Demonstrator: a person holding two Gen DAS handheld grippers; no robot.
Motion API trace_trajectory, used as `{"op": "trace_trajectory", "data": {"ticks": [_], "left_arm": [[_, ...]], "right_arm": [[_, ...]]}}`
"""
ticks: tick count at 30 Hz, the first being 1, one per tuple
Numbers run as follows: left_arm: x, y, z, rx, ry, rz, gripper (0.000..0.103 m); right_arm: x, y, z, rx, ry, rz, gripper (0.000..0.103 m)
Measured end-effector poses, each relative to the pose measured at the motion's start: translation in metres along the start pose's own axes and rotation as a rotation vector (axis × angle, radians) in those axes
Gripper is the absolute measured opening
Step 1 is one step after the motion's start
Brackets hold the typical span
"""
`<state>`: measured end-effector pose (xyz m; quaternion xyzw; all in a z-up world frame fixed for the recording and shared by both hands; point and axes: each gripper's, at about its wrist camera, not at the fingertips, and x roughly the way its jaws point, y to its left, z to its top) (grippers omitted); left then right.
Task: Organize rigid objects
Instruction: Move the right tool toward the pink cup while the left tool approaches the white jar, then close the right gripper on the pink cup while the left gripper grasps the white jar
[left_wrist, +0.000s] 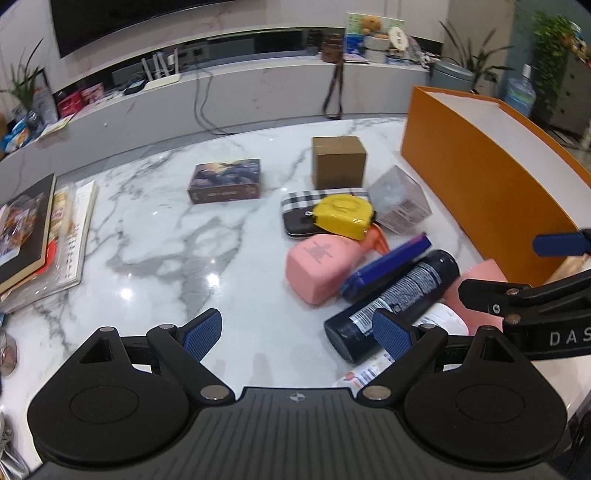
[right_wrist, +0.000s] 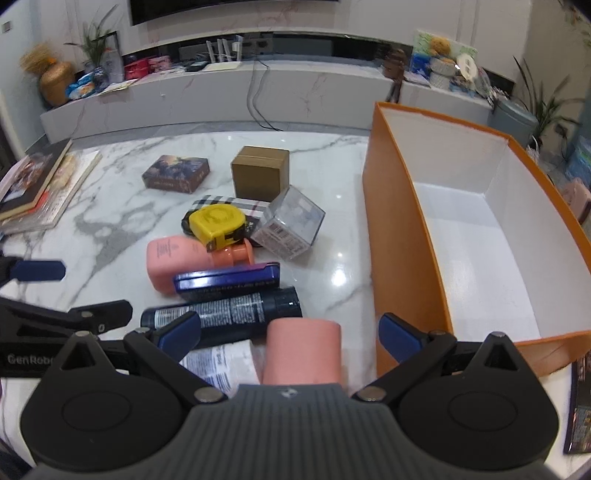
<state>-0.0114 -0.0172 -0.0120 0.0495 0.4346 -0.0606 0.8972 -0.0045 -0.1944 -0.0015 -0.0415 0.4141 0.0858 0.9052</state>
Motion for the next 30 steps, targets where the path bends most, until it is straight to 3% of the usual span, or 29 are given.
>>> {"op": "trace_trajectory", "data": {"ticks": [12,17,22,25,30], "left_arm": [[0.009,-0.015,-0.012,0.069,0.021,-0.083,0.103],[0.013,-0.023,-0.018,0.097,0.032,-0.136,0.103],[0.016,-0.034,-0.022,0.152,0.028,-0.180,0.103],[0.018,-0.041,-0.025,0.178,0.036,-0.212,0.103],[0.021,-0.059,-0.033,0.273,0.023,-0.198,0.103]], "right_arm": [[-0.006,-0.016,-0.022,0.021,0.036,0.095,0.102],[0.001,-0.027,-0.027,0.084,0.105,0.108,0.101],[0.004,-0.034,-0.030,0.126,0.123,0.134,0.084],[0.005,-0.035,-0.032,0.134,0.128,0.152,0.078],[0.004,-0.034,-0.031,0.131,0.125,0.162,0.071]]}}
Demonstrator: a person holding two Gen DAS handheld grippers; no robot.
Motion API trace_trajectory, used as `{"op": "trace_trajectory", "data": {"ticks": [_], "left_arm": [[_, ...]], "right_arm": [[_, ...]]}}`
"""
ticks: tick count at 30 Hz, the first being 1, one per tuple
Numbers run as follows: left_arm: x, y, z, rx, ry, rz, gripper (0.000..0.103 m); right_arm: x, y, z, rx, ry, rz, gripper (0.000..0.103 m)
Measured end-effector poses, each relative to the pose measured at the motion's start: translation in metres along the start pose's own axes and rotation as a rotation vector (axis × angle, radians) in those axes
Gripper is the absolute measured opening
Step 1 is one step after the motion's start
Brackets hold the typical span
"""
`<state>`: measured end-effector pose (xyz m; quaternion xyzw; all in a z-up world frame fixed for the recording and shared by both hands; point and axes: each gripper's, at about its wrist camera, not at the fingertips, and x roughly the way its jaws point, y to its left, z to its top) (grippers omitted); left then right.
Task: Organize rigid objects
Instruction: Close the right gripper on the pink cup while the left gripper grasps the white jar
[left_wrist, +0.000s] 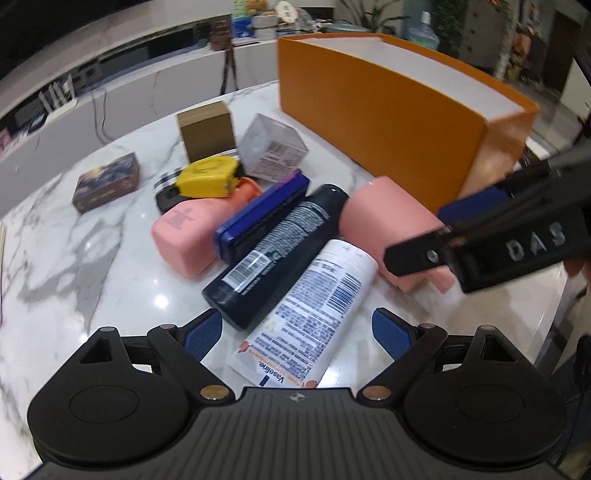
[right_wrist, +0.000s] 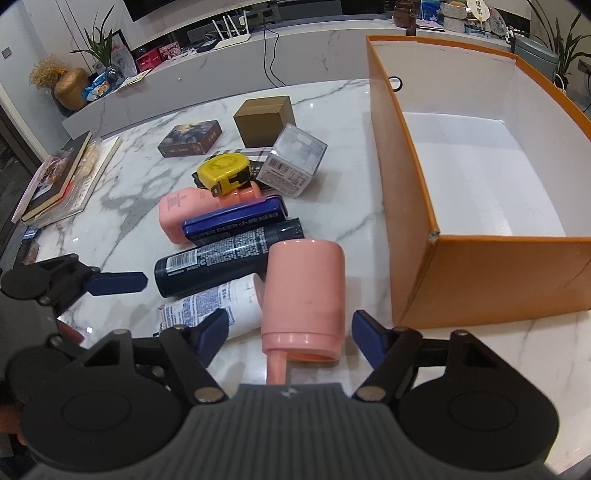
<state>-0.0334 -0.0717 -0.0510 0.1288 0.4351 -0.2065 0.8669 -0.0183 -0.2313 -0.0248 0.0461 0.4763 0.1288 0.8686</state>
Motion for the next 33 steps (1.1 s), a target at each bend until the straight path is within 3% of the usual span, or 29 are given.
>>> {"op": "trace_trajectory", "data": {"ticks": [8,9,15,24,33], "left_arm": [[0.011,-0.013,-0.003,0.072,-0.002,-0.040,0.103],[0.012,-0.014,-0.003,0.074,0.002,-0.047,0.098],[0.021,-0.018,-0.001,0.107,0.002,-0.037,0.097],[0.027,-0.005,0.001,0.043,0.007,-0.091,0.094],[0.029,-0.007,0.000,0.077,-0.032,-0.105,0.091]], "right_arm": [[0.005,0.000,0.001,0.004,0.002,-0.003,0.068],[0.006,0.000,0.001,0.005,0.001,-0.004,0.068],[0.009,-0.003,0.002,0.020,0.005,0.000,0.067],[0.014,-0.004,0.002,0.033,0.015,0.007,0.067],[0.022,0.000,0.002,0.033,0.015,0.004,0.066]]}}
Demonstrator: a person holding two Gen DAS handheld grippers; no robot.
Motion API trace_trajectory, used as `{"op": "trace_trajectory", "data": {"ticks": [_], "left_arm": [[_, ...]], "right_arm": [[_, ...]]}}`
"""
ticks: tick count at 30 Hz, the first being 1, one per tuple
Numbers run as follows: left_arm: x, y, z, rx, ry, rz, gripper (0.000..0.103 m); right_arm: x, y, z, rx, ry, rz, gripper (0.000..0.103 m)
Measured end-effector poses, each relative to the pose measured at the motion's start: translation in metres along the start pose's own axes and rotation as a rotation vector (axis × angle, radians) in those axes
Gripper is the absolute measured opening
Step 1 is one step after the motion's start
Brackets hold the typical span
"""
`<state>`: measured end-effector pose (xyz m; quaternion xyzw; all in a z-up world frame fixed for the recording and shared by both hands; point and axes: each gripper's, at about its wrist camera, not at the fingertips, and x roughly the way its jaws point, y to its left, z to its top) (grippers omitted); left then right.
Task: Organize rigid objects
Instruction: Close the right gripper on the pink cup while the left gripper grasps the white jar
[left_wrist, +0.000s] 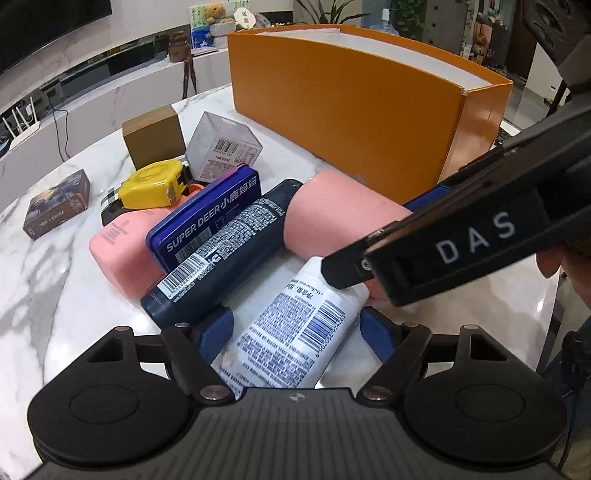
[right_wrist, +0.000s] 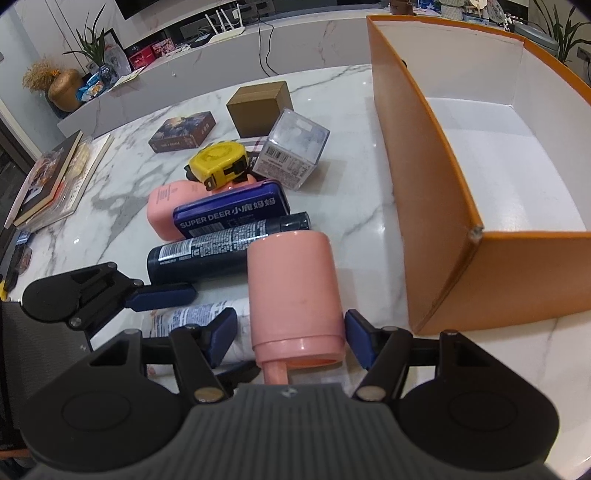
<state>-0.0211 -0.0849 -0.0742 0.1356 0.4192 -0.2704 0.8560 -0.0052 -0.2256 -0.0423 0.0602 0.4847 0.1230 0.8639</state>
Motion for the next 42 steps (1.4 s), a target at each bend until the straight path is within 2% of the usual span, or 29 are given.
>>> {"op": "trace_trajectory", "data": {"ticks": [10,15,19,24,31,36,42], "left_arm": [[0.004,-0.003,0.002,0.012,-0.035,-0.024,0.088],[0.003,-0.004,0.003,0.025,-0.041,-0.036,0.076],[0.000,-0.006,0.001,0.058,-0.034,-0.057,0.072],[-0.004,-0.004,-0.002,0.094,-0.034,-0.071,0.063],[-0.010,0.005,-0.003,0.099,-0.020,-0.034,0.056],[-0.019,0.012,-0.002,0.077,-0.057,-0.001,0.054],[-0.040,0.014,-0.010,0.109,-0.111,0.062,0.053]], "right_arm": [[0.009,-0.001,0.004,0.018,-0.050,-0.012,0.067],[0.014,-0.001,0.005,0.023,-0.066,-0.020,0.067],[0.016,-0.001,0.006,0.020,-0.066,-0.016,0.062],[0.016,-0.002,0.005,0.013,-0.052,0.005,0.061],[0.009,-0.001,0.004,0.022,-0.054,0.031,0.061],[0.002,0.002,0.005,0.016,-0.065,0.045,0.060],[-0.010,0.006,0.006,0.004,-0.097,0.056,0.060]]}}
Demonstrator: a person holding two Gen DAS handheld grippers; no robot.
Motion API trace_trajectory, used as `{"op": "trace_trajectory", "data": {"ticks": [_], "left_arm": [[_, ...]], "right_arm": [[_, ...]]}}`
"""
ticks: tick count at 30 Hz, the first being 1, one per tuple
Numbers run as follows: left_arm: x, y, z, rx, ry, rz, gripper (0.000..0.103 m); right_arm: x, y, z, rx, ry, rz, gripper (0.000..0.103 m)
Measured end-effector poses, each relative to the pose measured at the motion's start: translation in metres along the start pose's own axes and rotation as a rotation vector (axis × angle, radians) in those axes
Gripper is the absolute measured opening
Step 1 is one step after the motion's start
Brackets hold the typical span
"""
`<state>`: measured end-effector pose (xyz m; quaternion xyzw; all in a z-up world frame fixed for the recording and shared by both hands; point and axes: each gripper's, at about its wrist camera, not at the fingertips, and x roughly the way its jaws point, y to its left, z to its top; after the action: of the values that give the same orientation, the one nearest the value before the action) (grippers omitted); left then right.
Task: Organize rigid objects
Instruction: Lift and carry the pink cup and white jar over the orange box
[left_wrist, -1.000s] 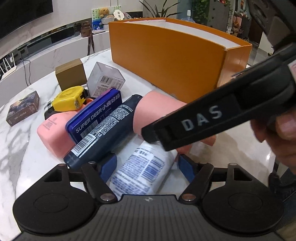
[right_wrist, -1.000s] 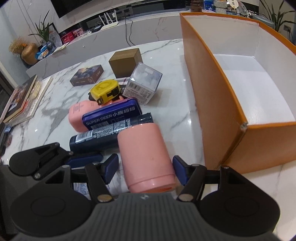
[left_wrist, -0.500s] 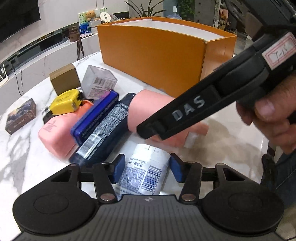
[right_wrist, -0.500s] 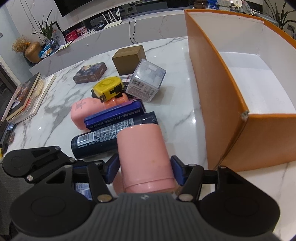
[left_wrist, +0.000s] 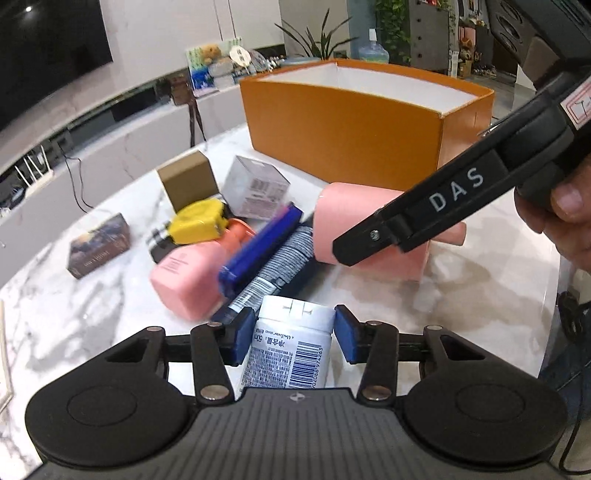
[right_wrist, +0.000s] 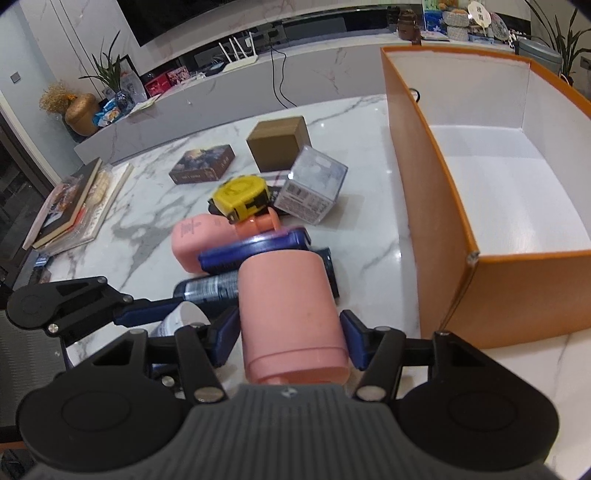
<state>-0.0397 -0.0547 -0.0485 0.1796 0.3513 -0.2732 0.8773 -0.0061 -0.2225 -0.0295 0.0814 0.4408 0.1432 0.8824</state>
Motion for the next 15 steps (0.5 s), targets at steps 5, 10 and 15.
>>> {"op": "trace_trajectory", "data": {"ticks": [5,10,15], "left_arm": [[-0.018,-0.001,-0.006,0.020,-0.044,0.046,0.053],[-0.029,0.006,-0.002,0.003,-0.059,0.071,0.053],[-0.036,0.010,0.004,-0.011,-0.074,0.100,0.052]], "right_arm": [[-0.011,0.005,0.002,-0.008,-0.025,0.012,0.060],[-0.022,0.012,0.004,-0.025,-0.054,0.015,0.060],[-0.031,0.017,0.005,-0.041,-0.076,0.012,0.060]]}}
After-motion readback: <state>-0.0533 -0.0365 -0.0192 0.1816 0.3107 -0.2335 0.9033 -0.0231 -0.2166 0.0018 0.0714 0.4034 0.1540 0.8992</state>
